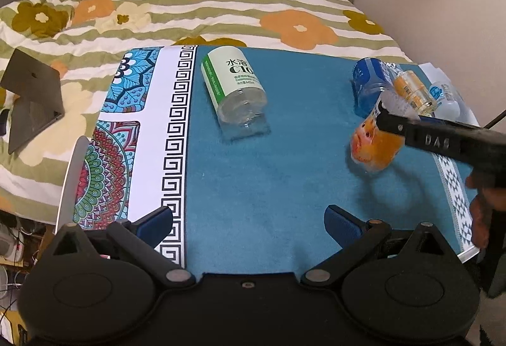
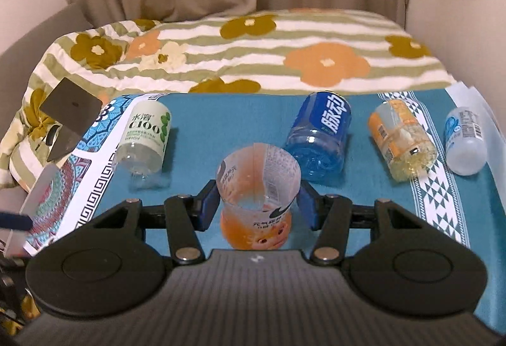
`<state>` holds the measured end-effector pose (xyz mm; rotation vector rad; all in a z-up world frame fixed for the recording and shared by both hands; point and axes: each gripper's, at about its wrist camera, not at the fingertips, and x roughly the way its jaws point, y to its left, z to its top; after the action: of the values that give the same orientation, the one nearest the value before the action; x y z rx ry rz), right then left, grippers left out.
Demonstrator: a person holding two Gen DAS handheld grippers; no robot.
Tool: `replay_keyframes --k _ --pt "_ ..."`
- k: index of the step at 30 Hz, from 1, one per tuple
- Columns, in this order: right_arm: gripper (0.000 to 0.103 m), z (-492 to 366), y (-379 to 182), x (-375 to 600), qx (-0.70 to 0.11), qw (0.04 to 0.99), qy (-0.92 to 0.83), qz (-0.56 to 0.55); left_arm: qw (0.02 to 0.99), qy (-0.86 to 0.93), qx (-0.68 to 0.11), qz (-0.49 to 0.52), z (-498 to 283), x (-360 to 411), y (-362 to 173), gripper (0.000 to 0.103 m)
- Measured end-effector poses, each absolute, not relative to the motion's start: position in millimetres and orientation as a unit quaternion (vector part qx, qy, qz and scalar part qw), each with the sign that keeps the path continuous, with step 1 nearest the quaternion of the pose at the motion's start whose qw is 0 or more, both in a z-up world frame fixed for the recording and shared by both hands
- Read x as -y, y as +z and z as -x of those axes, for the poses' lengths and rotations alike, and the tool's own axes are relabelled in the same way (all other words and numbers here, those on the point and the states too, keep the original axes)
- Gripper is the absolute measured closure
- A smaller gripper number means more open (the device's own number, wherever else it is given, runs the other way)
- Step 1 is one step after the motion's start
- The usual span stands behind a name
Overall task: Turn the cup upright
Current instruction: 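Rotate the cup rim-up with the right gripper and set it on the cloth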
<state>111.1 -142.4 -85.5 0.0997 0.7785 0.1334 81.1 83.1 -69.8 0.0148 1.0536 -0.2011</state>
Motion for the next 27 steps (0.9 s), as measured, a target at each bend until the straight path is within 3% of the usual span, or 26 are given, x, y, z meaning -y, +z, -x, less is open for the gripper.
replay_keyframes --k 14,19,27 --pt "0.030 -92.5 -105.3 124.5 -0.342 0.937 0.072 0.003 0.869 -0.095 -0.485 -0.016 -74.1 -84.6 -70.7 0.000" --pt "0.006 -91.7 -104.7 124.4 -0.342 0.937 0.067 -0.009 0.872 -0.091 -0.480 -0.021 -72.2 -84.3 -68.3 0.000" --pt "0.001 -93.9 -96.7 133.9 -0.359 0.931 0.064 -0.032 0.880 -0.081 -0.468 -0.013 -66.0 -83.6 -57.3 0.000"
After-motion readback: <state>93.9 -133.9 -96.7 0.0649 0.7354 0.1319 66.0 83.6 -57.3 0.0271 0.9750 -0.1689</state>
